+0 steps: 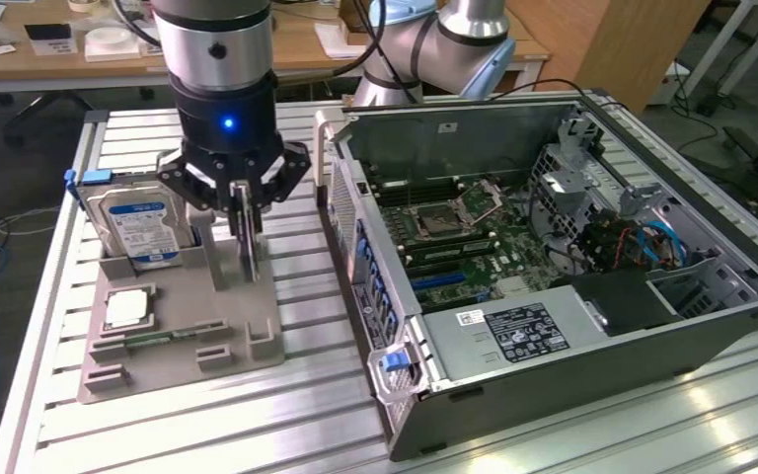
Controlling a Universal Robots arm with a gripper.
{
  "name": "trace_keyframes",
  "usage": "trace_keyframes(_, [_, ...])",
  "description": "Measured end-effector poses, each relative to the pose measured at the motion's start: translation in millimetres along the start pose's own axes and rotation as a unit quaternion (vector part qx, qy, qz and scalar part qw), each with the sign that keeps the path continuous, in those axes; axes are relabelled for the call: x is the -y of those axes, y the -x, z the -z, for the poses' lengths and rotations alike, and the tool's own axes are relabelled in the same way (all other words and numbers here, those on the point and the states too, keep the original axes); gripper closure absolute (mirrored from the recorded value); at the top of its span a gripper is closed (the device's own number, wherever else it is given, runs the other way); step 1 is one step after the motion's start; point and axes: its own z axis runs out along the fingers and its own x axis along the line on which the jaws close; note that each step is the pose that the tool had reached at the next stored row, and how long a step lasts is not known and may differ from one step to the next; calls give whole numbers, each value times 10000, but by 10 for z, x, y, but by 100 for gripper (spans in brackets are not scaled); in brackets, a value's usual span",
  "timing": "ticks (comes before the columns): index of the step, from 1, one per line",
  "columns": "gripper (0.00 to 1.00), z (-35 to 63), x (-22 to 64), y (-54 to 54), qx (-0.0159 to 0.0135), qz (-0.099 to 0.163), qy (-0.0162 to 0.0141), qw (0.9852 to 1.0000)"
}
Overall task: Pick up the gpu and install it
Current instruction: 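Pick up the gpu and move the gpu toward the slot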
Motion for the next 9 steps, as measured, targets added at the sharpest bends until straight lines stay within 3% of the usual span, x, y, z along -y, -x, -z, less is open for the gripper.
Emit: trace_keyframes(9, [72,126,-6,0,0,0,0,10000])
